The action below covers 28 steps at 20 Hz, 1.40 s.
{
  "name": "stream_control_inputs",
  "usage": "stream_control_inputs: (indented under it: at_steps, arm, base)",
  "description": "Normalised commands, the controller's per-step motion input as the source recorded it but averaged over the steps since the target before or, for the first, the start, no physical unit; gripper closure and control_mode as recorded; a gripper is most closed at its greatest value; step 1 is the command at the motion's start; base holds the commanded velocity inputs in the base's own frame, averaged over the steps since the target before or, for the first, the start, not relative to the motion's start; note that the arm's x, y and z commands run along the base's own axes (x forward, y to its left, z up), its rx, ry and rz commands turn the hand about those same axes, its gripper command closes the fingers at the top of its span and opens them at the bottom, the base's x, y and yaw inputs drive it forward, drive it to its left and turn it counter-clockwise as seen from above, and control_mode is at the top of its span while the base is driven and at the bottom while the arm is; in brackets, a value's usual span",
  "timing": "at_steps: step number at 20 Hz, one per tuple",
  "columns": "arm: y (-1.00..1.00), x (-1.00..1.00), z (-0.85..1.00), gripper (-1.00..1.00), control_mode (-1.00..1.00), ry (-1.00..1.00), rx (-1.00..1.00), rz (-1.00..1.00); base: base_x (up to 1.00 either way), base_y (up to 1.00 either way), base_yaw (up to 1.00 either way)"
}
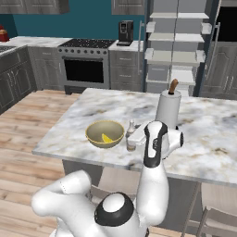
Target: There is a bowl on the dining counter. Grab a lemon wedge from the fridge and place it in the bowl. Then get the liquor bottle and glass cup from the cabinet and place them next to the bowl.
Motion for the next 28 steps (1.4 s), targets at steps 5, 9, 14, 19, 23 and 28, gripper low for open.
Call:
stream_control_inputs:
  at_steps: [5,9,14,19,23,28]
  arm:
    - [0.00,-0.46,0.57,-1.00,-1.00,-0.01,0.00,0.00]
    - [0.09,-0.65,0.60,-1.00,-1.00,-0.04,0.00,-0.02]
    - [0.48,-0.69,0.44,-1.00,-1.00,0.00,-0.01,-0.13]
    - [0.76,-0.52,0.32,-1.00,-1.00,0.07,-0.06,-0.21]
    - [0.92,-0.39,0.20,-1.00,-1.00,0.15,-0.08,-0.26]
    - [0.92,-0.33,0.13,-1.00,-1.00,0.18,-0.07,-0.31]
  base:
    - [0.00,0.00,0.00]
    - [0.00,0.00,0.00]
    - [0.00,0.00,0.00]
    - [0.00,0.00,0.00]
    - [0.00,0.00,0.00]
    - [0.00,0.00,0.00]
